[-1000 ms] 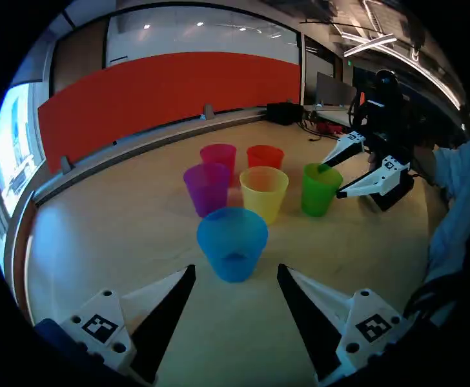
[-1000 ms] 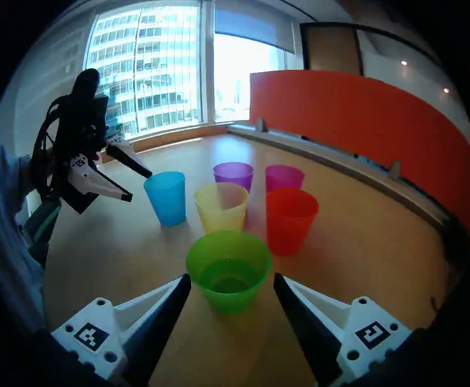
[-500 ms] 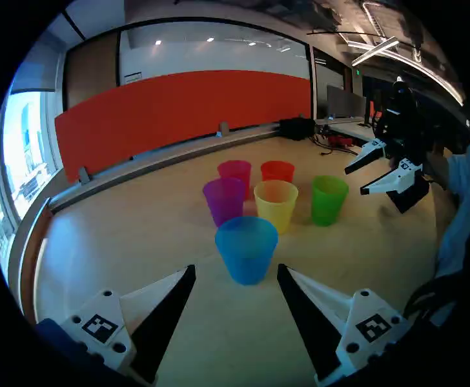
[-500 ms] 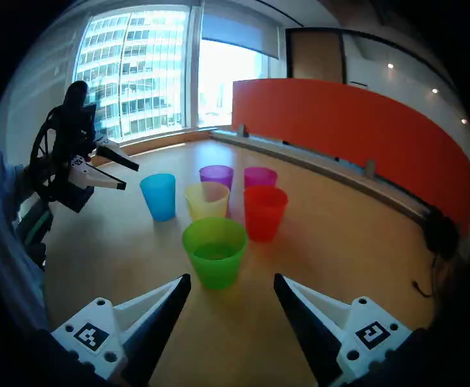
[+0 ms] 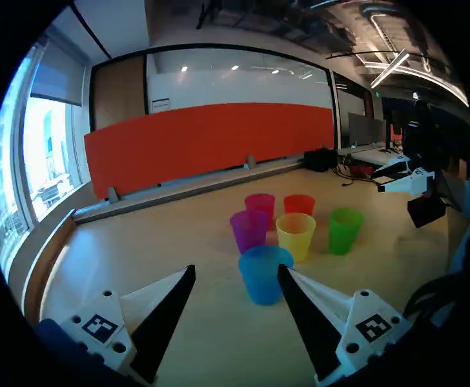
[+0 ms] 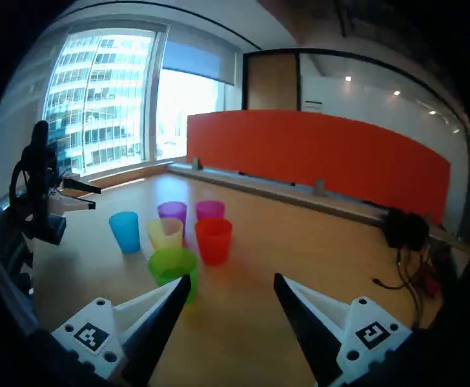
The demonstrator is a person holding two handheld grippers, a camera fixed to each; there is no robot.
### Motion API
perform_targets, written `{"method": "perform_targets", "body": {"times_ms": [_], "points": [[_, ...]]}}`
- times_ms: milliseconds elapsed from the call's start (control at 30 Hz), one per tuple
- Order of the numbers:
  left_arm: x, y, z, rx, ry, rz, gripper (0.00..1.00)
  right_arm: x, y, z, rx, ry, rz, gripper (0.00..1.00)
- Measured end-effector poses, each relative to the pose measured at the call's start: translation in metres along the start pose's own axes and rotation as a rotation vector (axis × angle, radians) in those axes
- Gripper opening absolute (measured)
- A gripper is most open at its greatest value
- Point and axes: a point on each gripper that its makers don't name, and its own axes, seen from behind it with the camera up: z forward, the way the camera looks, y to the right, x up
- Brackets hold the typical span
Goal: Pour water
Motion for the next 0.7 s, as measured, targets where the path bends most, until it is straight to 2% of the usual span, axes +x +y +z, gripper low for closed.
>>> {"method": "perform_targets", "body": {"times_ms": [167,467,700], "points": [[0.011,-0.008,-0.006,0.064,0.054,-0.019,0.94,0.017,0.015,-0.007,-0.088,0.072,0.01,1.0],[0.032,-0.01,-0.013,0.137,0.143,-0.066,0.94,0.04,0.045,-0.018,-0.251,0.189,0.073,0.99],[0.046,-0.021,-0.016,0.205,0.214,-0.116,0.94,0.053,0.066,-0.034,-0.378,0.266,0.112,0.99]]}}
